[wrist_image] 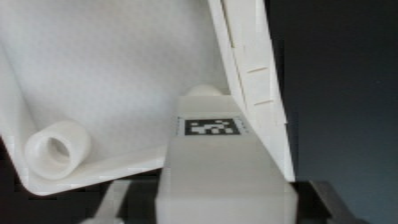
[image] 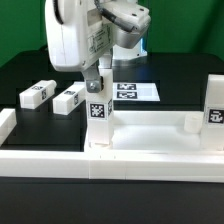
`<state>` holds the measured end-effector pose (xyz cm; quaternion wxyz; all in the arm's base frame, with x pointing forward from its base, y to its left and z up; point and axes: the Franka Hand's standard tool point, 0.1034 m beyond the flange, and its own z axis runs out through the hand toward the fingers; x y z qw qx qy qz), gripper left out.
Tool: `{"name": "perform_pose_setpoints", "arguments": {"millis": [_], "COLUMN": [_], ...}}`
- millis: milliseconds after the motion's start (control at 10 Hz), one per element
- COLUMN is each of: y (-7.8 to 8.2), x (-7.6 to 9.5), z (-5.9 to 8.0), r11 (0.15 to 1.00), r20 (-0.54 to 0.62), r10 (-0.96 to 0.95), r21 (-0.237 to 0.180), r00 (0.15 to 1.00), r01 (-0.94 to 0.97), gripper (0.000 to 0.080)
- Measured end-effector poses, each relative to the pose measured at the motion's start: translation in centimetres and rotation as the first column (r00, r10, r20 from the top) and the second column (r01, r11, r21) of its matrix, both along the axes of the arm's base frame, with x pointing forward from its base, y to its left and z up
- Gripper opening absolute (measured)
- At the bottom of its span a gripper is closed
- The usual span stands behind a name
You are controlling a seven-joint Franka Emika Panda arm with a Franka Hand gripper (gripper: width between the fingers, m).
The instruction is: Assemble desk
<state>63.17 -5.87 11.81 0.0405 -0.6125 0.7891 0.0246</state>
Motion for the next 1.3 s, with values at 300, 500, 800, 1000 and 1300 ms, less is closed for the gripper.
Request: {"name": "perform_pose_setpoints", "arguments": {"millis": [300, 500, 800, 1000, 1300], "y": [0.28, 0.28, 0.28, 0.47, 1.03], "x": [0.01, 0.0, -0.01, -0.16, 0.01], "z": [-0.04, -0.07, -0.07, -0.19, -0.14], "r11": [0.987, 0.953, 0.859, 0.737, 0.515], "r20": [-0.008, 0.004, 0.023, 0.001, -0.006], "r10": [0.158, 0.303, 0.513, 0.676, 0.856], "r21": [0.003, -0.002, -0.013, -0.041, -0.067], "r00": [0.987, 0.953, 0.858, 0.737, 0.517], "r01": [-0.158, -0.303, -0.513, -0.675, -0.855], "gripper": [0.0621, 0.0644, 0.0649, 0.0649, 0.0649]}}
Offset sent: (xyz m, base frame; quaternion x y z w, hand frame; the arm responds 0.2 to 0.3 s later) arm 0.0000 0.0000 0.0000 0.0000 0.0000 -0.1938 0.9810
